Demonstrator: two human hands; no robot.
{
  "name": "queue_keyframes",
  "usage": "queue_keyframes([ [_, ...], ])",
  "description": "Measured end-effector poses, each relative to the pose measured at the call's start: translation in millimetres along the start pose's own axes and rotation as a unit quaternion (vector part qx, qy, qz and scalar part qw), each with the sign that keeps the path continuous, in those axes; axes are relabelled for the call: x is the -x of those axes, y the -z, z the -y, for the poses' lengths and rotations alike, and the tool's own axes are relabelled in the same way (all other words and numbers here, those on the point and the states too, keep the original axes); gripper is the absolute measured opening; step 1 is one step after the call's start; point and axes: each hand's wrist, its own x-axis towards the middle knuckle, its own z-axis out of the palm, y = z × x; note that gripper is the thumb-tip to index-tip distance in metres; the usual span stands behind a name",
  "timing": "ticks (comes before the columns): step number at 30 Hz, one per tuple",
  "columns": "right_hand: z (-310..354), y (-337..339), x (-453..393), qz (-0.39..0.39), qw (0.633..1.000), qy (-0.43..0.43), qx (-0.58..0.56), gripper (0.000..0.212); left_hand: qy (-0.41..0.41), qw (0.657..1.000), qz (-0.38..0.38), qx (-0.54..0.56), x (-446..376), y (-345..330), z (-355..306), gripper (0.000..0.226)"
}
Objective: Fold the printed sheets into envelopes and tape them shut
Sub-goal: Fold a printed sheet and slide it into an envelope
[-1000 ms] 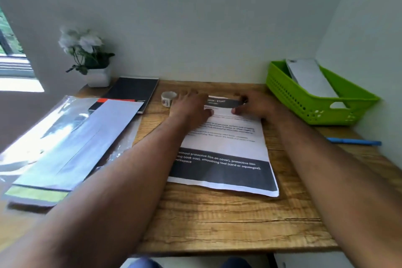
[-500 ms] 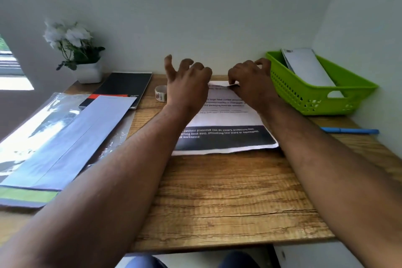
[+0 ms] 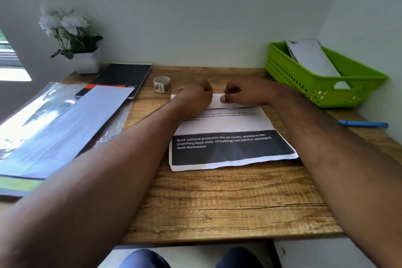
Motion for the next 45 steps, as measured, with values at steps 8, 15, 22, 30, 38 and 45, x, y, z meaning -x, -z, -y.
queue_keyframes([
  [8,16.9,-8.5,1.5,-0.002,0.997,0.013,0.076,0.03,-0.036,0.98,0.059,-0.187,-1.5,-12.2,2.0,0.047],
  [15,12.3,-9.4,4.9,0.004,0.999,-0.021,0.035,0.037,-0.004,0.964,0.13,-0.23,6.4,-4.7,-2.0,0.061],
  [22,-6.6,-8.4,4.1,0.015,0.997,-0.076,0.014,0.041,0.046,0.945,0.183,-0.269,15.6,20.6,5.8,0.07],
  [30,-20.3,-7.5,-0.2,0.023,0.991,-0.092,0.096,0.036,0.008,0.96,0.133,-0.246,17.1,28.2,5.1,0.07],
  [38,-26.2,-0.4,0.0,0.02,0.995,-0.073,0.07,0.037,-0.002,0.983,0.051,-0.178,6.3,25.9,8.0,0.057],
  [45,-35.1,6.9,3.6,0.033,0.996,-0.083,-0.005,0.053,0.017,0.993,0.017,-0.118,-3.2,20.9,10.7,0.054],
])
